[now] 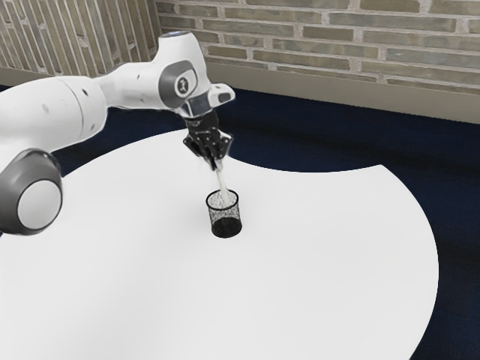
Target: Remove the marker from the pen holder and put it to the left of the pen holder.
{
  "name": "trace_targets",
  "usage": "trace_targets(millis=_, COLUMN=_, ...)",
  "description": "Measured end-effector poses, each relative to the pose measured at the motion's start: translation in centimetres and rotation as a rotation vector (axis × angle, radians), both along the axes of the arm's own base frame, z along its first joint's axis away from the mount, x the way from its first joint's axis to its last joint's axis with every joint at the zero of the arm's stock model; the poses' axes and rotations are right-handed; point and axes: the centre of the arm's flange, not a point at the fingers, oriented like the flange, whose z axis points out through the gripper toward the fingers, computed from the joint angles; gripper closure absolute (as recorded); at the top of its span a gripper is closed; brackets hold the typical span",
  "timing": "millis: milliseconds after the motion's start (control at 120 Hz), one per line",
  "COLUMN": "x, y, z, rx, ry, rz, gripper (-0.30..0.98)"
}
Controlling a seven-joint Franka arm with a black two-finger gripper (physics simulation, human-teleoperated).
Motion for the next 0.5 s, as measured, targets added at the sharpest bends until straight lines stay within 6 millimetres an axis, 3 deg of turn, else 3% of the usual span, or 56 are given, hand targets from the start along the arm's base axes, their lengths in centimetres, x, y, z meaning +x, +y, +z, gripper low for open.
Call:
trace_targets(millis=108, x=-1.7, y=1.1, z=3.7, rx=0.015, ry=-0.027, rz=0.013, gripper=0.75)
trace_targets(millis=208, x=-3.2, y=5.2, z=5.3, rx=0.035, ry=-0.028, rz=0.070, gripper=0.75)
trace_targets(millis=275, x=-3.6, y=8.6, z=3.7, rx=0.056, ry=0.006, rz=0.123, gripper=0.75)
trace_targets(millis=375, x=-2.9, y=12.6, z=-1.8, rx=0.085, ry=0.077, rz=0.184, gripper=0.75)
trace_targets(millis=425, x=-2.6, y=14.0, z=-3.6, rx=0.096, ry=0.093, rz=0.207, gripper=0.75)
trace_targets(millis=500, x=-2.4, y=15.0, z=-4.7, rx=0.105, ry=0.098, rz=0.224, gripper=0.75)
